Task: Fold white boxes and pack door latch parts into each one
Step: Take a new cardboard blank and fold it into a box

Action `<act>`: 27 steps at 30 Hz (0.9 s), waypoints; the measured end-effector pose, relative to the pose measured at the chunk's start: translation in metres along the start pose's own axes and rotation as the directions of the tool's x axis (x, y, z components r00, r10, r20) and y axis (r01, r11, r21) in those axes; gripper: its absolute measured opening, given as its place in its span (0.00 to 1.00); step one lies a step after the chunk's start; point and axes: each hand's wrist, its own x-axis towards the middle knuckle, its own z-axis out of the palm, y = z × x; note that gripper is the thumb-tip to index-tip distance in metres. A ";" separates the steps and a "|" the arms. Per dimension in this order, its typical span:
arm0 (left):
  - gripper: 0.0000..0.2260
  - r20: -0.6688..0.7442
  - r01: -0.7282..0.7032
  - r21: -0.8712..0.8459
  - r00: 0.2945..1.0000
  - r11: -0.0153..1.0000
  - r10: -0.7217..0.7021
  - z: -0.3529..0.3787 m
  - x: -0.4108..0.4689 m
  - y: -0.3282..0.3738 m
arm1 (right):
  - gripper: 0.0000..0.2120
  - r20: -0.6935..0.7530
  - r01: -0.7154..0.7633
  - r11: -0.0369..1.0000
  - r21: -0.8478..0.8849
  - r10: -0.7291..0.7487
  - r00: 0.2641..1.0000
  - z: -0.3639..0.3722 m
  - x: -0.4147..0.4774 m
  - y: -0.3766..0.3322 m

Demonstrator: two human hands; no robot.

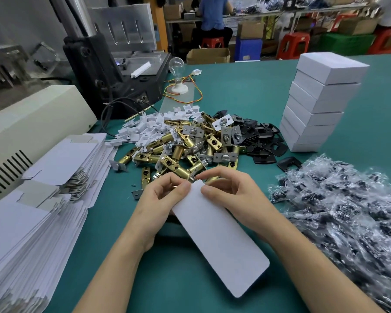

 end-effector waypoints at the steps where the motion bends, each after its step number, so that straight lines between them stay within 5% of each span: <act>1: 0.11 0.006 -0.005 0.006 1.000 1.000 0.005 0.001 0.000 0.000 | 0.08 -0.014 0.007 1.000 -0.018 -0.008 1.000 0.000 0.000 0.001; 11: 0.09 -0.007 -0.030 0.008 1.000 1.000 0.031 0.012 0.000 -0.002 | 0.04 -0.268 -0.008 0.998 -0.069 -0.011 0.963 -0.004 0.003 0.008; 27: 0.11 -0.030 0.020 -0.036 0.999 0.999 -0.021 0.016 -0.002 0.001 | 0.04 -0.330 -0.033 0.995 -0.095 0.000 0.944 -0.001 0.003 0.006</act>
